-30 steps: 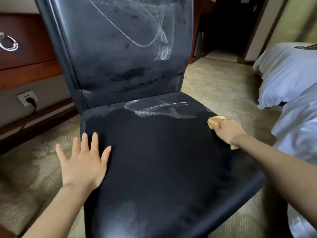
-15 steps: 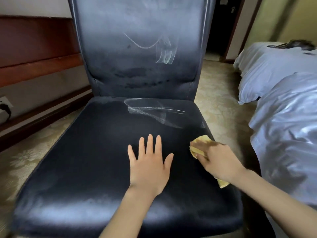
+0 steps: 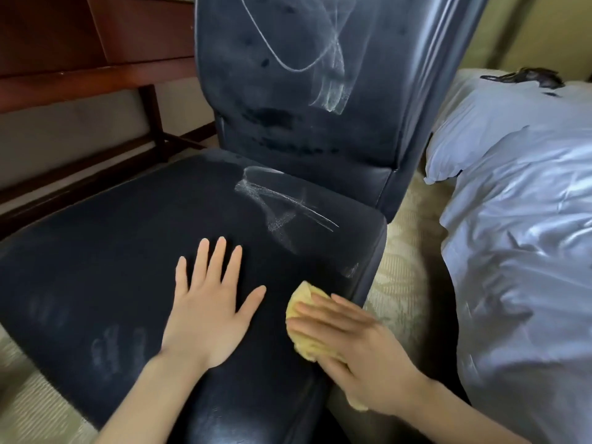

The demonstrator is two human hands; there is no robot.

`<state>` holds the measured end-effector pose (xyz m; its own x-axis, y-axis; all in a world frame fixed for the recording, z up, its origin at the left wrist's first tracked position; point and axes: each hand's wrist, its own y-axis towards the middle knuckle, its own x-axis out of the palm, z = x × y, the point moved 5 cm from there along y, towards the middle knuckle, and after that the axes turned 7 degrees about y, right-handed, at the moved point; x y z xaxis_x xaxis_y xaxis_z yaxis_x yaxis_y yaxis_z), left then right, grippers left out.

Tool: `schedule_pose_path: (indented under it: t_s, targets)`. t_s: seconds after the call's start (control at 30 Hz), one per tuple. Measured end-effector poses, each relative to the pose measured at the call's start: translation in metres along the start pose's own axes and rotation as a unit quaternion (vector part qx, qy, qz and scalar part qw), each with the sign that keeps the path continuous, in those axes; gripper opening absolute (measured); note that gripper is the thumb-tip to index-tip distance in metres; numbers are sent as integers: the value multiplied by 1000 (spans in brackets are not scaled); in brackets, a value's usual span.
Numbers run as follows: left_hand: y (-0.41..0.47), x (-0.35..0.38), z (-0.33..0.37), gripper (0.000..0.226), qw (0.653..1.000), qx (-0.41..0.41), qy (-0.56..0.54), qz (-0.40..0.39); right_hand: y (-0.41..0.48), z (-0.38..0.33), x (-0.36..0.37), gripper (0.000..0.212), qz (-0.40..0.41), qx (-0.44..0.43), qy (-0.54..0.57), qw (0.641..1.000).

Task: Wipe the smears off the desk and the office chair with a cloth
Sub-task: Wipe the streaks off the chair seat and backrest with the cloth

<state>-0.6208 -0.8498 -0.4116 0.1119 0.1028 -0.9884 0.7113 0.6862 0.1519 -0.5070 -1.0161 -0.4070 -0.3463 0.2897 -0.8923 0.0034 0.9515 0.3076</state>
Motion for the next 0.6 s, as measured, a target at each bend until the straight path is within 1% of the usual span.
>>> schedule_pose_path:
  t_s: [0.17,0.27,0.3,0.37,0.43,0.5,0.6]
  targets:
    - [-1,-5,-22,84,998,24,-52,7,20,65,-17,43,51,119,11,991]
    - [-1,-5,-33,82,997,32,-73,9,34,113,-26,38,57,195,-15,979]
    - [-1,-6,-35,82,996,34,-80,10,38,130,-30,38,62,238,-23,969]
    - [-1,-6,-38,81,995,36,-96,14,44,158,-39,39,98,343,-21,934]
    - [0,-6,-39,80,994,37,-104,18,52,172,-42,37,140,404,-7,904]
    - [0,-6,-40,79,993,37,-107,21,59,174,-38,35,173,417,4,892]
    - [-1,-5,-39,81,996,34,-82,19,57,164,-33,34,211,407,20,889]
